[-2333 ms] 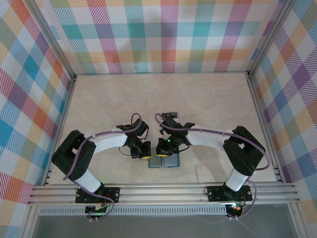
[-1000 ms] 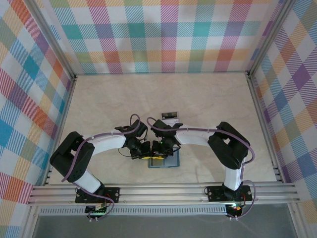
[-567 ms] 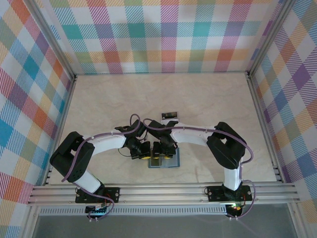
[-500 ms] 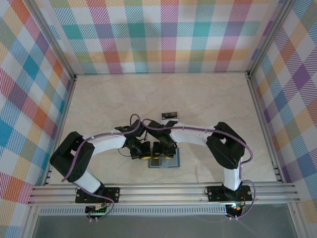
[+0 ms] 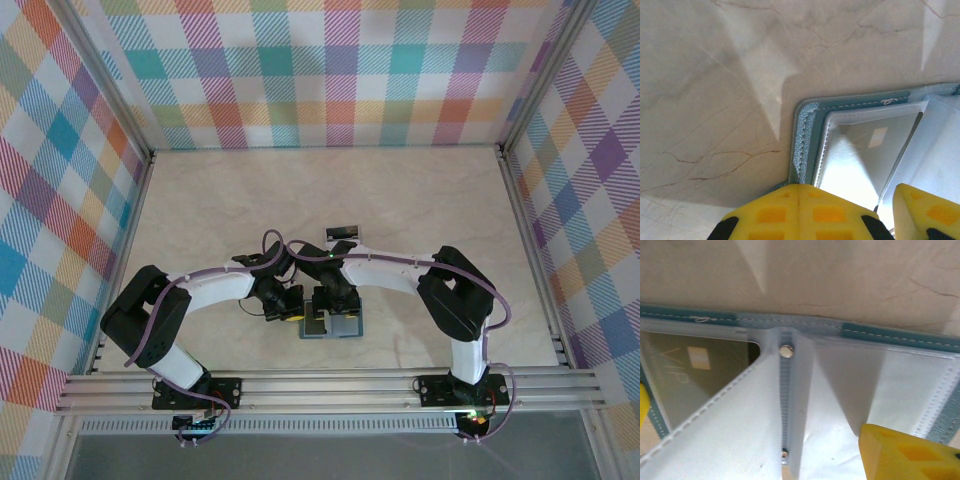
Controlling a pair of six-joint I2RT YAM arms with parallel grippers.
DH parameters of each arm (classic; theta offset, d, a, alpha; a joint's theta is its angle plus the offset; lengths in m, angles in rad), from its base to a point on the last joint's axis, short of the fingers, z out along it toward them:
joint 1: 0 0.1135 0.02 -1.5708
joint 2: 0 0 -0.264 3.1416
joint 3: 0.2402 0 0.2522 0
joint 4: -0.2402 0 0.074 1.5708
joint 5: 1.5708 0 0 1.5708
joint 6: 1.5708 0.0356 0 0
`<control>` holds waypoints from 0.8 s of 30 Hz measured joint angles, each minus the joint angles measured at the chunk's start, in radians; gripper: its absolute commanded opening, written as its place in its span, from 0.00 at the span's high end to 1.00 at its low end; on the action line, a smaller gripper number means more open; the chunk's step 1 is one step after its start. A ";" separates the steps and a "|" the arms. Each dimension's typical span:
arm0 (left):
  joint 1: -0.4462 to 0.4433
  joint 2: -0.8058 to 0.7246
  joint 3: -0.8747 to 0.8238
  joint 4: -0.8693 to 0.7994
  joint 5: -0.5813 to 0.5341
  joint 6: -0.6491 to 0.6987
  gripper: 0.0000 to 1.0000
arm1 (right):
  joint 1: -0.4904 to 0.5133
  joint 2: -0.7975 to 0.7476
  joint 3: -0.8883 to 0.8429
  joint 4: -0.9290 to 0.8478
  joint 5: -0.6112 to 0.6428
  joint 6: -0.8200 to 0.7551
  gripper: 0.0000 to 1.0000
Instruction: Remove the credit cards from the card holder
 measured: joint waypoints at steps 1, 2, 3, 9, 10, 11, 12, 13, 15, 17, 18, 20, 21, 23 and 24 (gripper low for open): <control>0.000 0.000 0.000 0.000 0.000 0.000 0.95 | 0.000 0.000 0.000 -0.009 0.009 0.000 0.37; 0.000 0.000 0.000 0.000 0.000 0.000 0.95 | 0.000 0.000 0.000 -0.018 0.018 0.000 0.37; 0.000 0.000 0.001 -0.001 -0.001 0.000 0.95 | 0.000 0.000 0.000 -0.027 0.028 0.000 0.37; 0.000 0.000 0.002 -0.004 -0.001 0.000 0.95 | 0.000 -0.025 -0.001 -0.074 0.077 0.000 0.37; 0.000 0.000 0.002 -0.004 -0.001 0.000 0.95 | 0.000 -0.031 -0.004 -0.077 0.084 0.000 0.36; 0.000 0.000 0.002 -0.004 -0.001 0.000 0.95 | 0.000 -0.036 -0.008 -0.081 0.091 0.000 0.36; 0.000 0.000 0.002 -0.005 -0.001 0.000 0.95 | 0.000 -0.039 -0.015 -0.083 0.097 0.000 0.36; 0.000 0.000 0.002 -0.005 -0.001 0.000 0.95 | 0.000 -0.040 -0.021 -0.085 0.103 0.000 0.36; 0.000 0.000 0.002 -0.005 -0.002 0.000 0.95 | 0.000 -0.040 -0.040 -0.089 0.114 0.000 0.36; 0.000 0.000 0.002 -0.006 -0.002 0.000 0.95 | 0.000 -0.040 -0.058 -0.088 0.121 0.000 0.36; 0.000 0.000 0.003 -0.008 -0.002 0.000 0.95 | 0.000 -0.040 -0.068 -0.088 0.123 0.000 0.36; 0.000 0.000 0.004 -0.009 -0.004 0.000 0.95 | 0.000 -0.039 -0.084 -0.088 0.126 0.000 0.36; 0.000 0.000 0.005 -0.011 -0.005 0.000 0.95 | 0.000 -0.039 -0.090 -0.088 0.128 0.000 0.36; -0.002 0.000 0.006 -0.018 -0.005 0.000 0.95 | 0.000 -0.039 -0.092 -0.086 0.129 0.000 0.36; -0.004 0.000 0.007 -0.019 -0.005 0.000 0.95 | 0.000 -0.039 -0.092 -0.085 0.129 0.000 0.36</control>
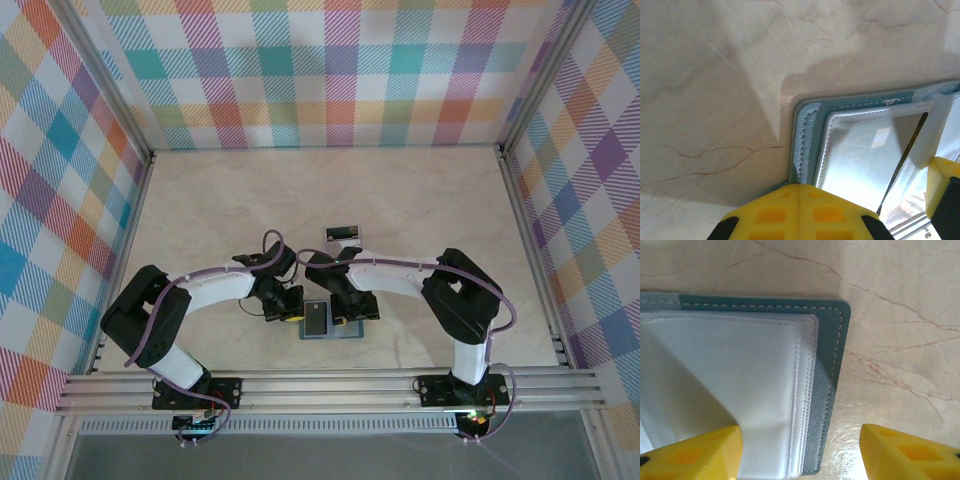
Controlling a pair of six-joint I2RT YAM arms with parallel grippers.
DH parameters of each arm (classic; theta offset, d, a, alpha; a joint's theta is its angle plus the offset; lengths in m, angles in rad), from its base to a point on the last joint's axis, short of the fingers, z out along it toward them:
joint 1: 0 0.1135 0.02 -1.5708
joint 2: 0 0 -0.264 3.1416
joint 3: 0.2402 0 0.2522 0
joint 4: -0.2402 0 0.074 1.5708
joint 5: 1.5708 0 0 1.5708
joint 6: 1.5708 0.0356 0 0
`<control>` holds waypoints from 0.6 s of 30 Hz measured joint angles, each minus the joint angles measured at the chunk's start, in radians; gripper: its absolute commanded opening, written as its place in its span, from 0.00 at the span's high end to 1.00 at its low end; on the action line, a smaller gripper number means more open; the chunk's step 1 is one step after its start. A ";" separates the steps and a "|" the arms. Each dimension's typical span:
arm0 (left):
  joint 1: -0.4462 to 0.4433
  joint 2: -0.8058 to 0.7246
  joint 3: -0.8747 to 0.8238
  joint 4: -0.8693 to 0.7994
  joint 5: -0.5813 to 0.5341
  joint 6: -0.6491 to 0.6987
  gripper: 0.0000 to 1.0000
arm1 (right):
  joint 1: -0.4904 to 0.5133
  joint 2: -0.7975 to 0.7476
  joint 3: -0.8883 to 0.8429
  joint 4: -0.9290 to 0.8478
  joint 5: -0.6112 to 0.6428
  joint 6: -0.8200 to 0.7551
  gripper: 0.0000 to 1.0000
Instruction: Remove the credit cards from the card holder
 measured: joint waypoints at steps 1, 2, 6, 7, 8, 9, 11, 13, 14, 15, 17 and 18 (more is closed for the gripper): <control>-0.001 0.000 0.000 0.000 0.000 0.000 0.95 | 0.000 0.000 0.000 0.000 0.001 0.000 0.37; -0.001 0.000 0.000 -0.001 0.000 0.000 0.95 | 0.000 0.000 0.000 0.000 0.002 0.000 0.37; -0.003 0.000 0.006 -0.024 0.000 0.000 0.95 | 0.000 -0.018 -0.001 0.001 0.002 0.000 0.38; -0.003 -0.001 0.007 -0.030 0.000 0.000 0.95 | 0.000 -0.029 -0.002 0.001 0.002 0.000 0.38; -0.003 -0.001 0.009 -0.037 0.000 0.000 0.95 | 0.000 -0.046 -0.003 0.001 0.001 0.000 0.38; -0.003 -0.001 0.013 -0.049 -0.002 0.000 0.95 | 0.000 -0.064 -0.003 0.002 0.000 0.000 0.38; -0.003 -0.001 0.020 -0.063 -0.004 0.000 0.95 | 0.000 -0.097 -0.003 0.007 -0.004 0.000 0.39; -0.003 -0.001 0.029 -0.077 -0.004 0.000 0.95 | 0.000 -0.122 -0.003 0.012 -0.011 0.000 0.40; -0.003 -0.001 0.033 -0.081 -0.004 0.000 0.95 | 0.000 -0.129 -0.003 0.014 -0.017 -0.001 0.41; -0.003 -0.001 0.037 -0.083 -0.004 0.000 0.95 | 0.000 -0.135 -0.003 0.017 -0.021 -0.002 0.42; -0.003 -0.003 0.042 -0.085 -0.004 0.000 0.95 | 0.000 -0.140 -0.003 0.025 -0.032 -0.004 0.44; -0.003 -0.005 0.044 -0.087 -0.004 0.000 0.95 | 0.000 -0.142 -0.003 0.032 -0.039 -0.004 0.45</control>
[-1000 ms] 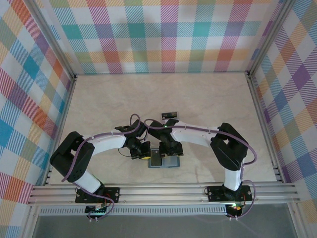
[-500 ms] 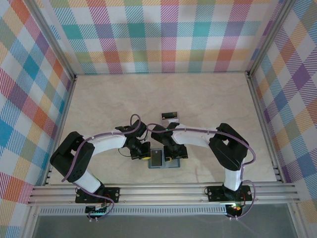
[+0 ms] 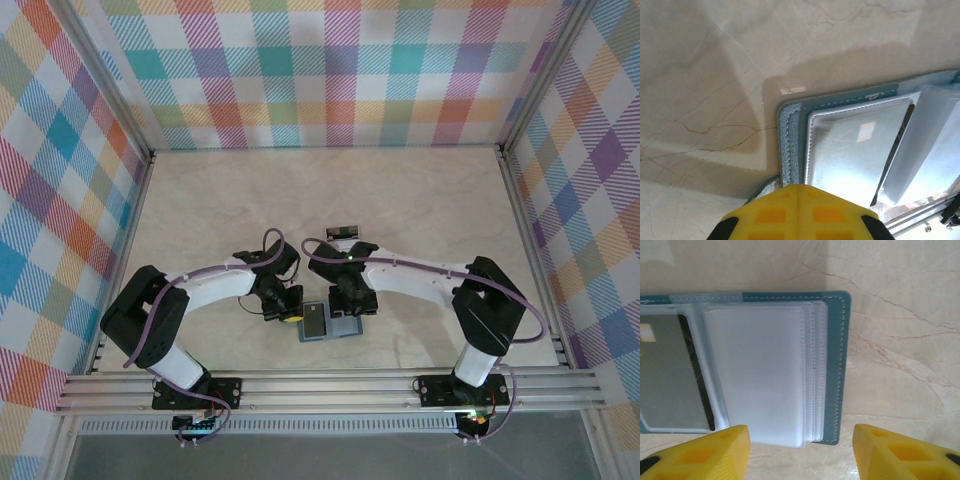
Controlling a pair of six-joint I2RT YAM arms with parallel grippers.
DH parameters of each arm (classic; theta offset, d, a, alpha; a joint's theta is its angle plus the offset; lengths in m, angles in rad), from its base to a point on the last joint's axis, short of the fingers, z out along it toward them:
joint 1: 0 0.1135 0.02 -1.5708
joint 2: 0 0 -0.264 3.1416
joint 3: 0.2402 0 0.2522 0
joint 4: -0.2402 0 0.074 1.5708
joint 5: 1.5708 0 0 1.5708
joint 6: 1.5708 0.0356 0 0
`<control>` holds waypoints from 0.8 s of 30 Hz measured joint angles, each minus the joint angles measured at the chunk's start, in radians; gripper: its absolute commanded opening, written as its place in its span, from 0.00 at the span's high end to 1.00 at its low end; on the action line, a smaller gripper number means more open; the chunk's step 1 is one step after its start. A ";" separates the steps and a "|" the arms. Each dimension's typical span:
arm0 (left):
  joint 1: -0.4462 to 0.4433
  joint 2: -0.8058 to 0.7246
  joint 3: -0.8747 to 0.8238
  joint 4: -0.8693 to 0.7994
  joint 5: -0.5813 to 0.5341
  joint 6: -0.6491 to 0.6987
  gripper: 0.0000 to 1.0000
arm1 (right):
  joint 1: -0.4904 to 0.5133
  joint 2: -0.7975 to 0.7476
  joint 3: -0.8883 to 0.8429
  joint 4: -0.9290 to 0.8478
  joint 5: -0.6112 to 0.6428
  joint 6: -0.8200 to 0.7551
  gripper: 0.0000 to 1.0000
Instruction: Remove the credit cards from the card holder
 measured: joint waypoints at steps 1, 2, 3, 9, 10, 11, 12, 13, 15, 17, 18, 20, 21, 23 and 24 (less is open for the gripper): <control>0.000 -0.002 0.002 -0.002 0.000 0.000 0.95 | 0.000 -0.002 0.000 0.008 -0.008 0.000 0.47; 0.000 -0.004 0.005 -0.005 0.000 0.000 0.95 | -0.001 -0.005 0.000 0.025 -0.022 -0.001 0.51; 0.000 -0.006 0.008 -0.009 0.000 0.000 0.95 | -0.003 -0.010 -0.003 0.046 -0.037 -0.002 0.55; -0.004 -0.011 0.010 -0.008 0.003 -0.007 0.96 | -0.028 -0.048 -0.087 0.243 -0.182 0.015 0.71; -0.007 -0.011 0.010 -0.005 0.004 -0.010 0.96 | -0.033 -0.047 -0.100 0.272 -0.204 0.017 0.72; -0.012 -0.011 0.010 -0.003 0.004 -0.016 0.96 | -0.039 -0.045 -0.114 0.303 -0.229 0.020 0.74; -0.016 -0.011 0.010 0.002 0.005 -0.020 0.96 | -0.045 -0.040 -0.122 0.328 -0.252 0.024 0.76; -0.020 -0.010 0.010 0.008 0.005 -0.024 0.96 | -0.050 -0.034 -0.127 0.349 -0.267 0.030 0.77; -0.027 -0.010 0.010 0.016 0.010 -0.028 0.96 | -0.060 -0.015 -0.135 0.395 -0.299 0.035 0.77; -0.030 -0.010 0.010 0.020 0.012 -0.031 0.96 | -0.069 0.003 -0.145 0.435 -0.322 0.038 0.79; -0.031 -0.008 0.010 0.023 0.012 -0.032 0.96 | -0.072 0.010 -0.149 0.447 -0.331 0.039 0.80; -0.032 0.000 0.010 0.037 0.012 -0.035 0.96 | -0.080 0.027 -0.159 0.472 -0.348 0.039 0.82; -0.032 0.007 0.010 0.041 0.012 -0.036 0.96 | -0.083 0.033 -0.163 0.480 -0.354 0.040 0.82; -0.032 0.024 0.010 0.045 0.012 -0.039 0.96 | -0.088 0.042 -0.169 0.492 -0.365 0.041 0.83; -0.032 0.031 0.010 0.045 0.012 -0.040 0.96 | -0.089 0.045 -0.171 0.498 -0.369 0.042 0.83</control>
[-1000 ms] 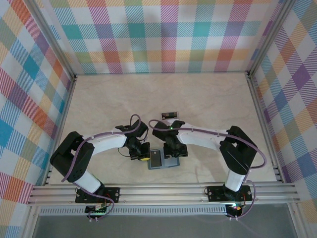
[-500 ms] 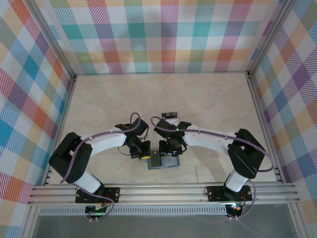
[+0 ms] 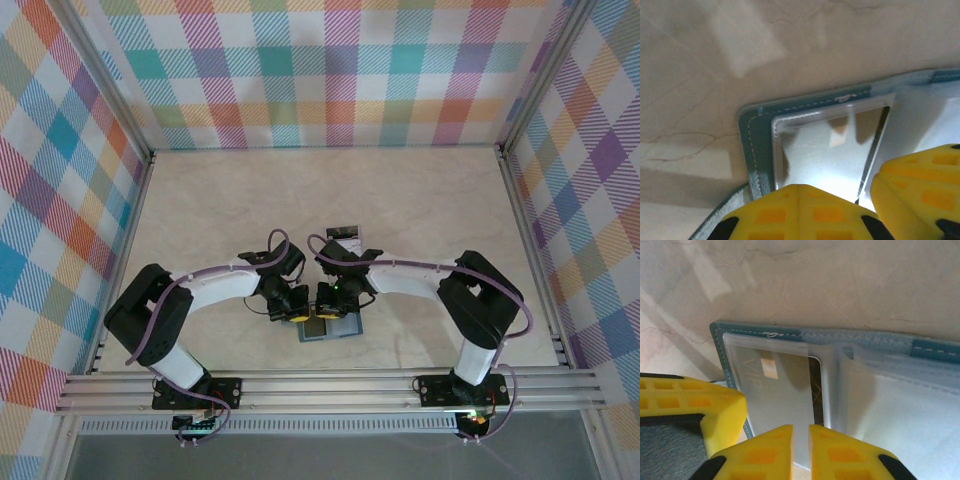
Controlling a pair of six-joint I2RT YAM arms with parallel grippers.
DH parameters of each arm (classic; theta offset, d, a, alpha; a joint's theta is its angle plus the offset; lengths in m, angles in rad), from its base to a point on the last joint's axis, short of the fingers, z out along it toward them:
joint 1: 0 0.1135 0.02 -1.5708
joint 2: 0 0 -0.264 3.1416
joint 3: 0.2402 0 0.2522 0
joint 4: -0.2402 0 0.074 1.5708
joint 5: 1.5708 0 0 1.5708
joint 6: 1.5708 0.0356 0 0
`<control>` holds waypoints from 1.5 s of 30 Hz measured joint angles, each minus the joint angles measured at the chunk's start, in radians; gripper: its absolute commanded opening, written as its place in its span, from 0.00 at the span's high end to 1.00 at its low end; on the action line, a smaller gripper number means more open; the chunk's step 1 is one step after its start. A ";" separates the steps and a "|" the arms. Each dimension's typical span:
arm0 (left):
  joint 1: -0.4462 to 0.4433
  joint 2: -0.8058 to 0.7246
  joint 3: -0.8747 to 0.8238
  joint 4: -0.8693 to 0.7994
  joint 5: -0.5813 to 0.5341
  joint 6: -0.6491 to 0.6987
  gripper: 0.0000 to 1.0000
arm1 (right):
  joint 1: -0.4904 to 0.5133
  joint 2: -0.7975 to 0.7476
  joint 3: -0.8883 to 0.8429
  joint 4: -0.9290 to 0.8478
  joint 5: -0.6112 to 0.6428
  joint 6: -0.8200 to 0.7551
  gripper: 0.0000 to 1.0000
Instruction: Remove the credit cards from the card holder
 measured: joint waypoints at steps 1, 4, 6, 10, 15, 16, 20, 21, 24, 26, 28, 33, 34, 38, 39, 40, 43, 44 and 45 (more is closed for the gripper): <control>0.000 0.005 0.000 0.000 0.000 -0.002 0.96 | -0.001 0.002 -0.002 0.006 -0.005 0.000 0.84; 0.000 0.007 0.000 0.001 0.001 -0.002 0.96 | -0.006 0.010 -0.007 0.026 -0.015 0.001 0.84; 0.000 0.008 0.000 0.001 0.000 -0.002 0.96 | -0.006 0.019 -0.008 0.035 -0.019 0.001 0.84; 0.000 0.008 0.000 0.000 0.000 -0.002 0.96 | -0.006 0.034 -0.008 0.036 -0.018 0.000 0.84; 0.000 0.008 0.000 0.000 -0.001 -0.002 0.96 | -0.006 0.034 -0.008 0.042 -0.018 -0.003 0.74; 0.000 0.008 0.000 0.000 -0.001 -0.002 0.96 | -0.006 0.034 -0.008 0.043 -0.017 -0.004 0.73; 0.000 0.008 0.000 0.000 -0.001 -0.002 0.96 | -0.005 0.033 -0.006 0.045 -0.013 -0.004 0.69; 0.000 0.008 0.000 0.000 -0.001 -0.002 0.96 | -0.005 0.033 -0.006 0.044 -0.013 -0.005 0.69; 0.000 0.008 0.000 0.000 -0.002 -0.001 0.96 | -0.005 0.032 -0.006 0.044 -0.013 -0.007 0.67; 0.000 0.008 0.000 0.000 -0.002 -0.001 0.96 | -0.005 0.029 -0.006 0.044 -0.013 -0.007 0.65; 0.000 0.008 0.000 0.000 -0.003 -0.001 0.96 | -0.005 0.026 -0.006 0.041 -0.011 -0.007 0.64; 0.000 0.009 0.000 -0.005 -0.009 0.003 0.96 | -0.006 0.016 -0.006 0.010 0.012 -0.008 0.62; 0.000 0.009 0.000 -0.005 -0.009 0.003 0.96 | -0.006 0.015 -0.006 0.006 0.013 -0.008 0.63; 0.000 0.009 0.001 -0.008 -0.010 0.006 0.96 | -0.006 0.008 -0.006 -0.002 0.017 -0.010 0.64; 0.000 0.009 0.003 -0.009 -0.011 0.006 0.96 | -0.006 0.006 -0.006 -0.002 0.017 -0.010 0.64; 0.000 0.009 0.006 -0.013 -0.013 0.006 0.96 | -0.006 0.003 -0.007 -0.001 0.016 -0.010 0.63; -0.003 0.009 0.019 -0.038 -0.027 0.010 0.96 | -0.006 -0.016 -0.013 -0.001 0.016 -0.010 0.63; -0.006 0.009 0.026 -0.045 -0.031 0.010 0.96 | -0.006 -0.024 -0.014 -0.001 0.016 -0.010 0.63; -0.009 0.009 0.032 -0.053 -0.032 0.010 0.96 | -0.006 -0.032 -0.014 -0.001 0.016 -0.010 0.63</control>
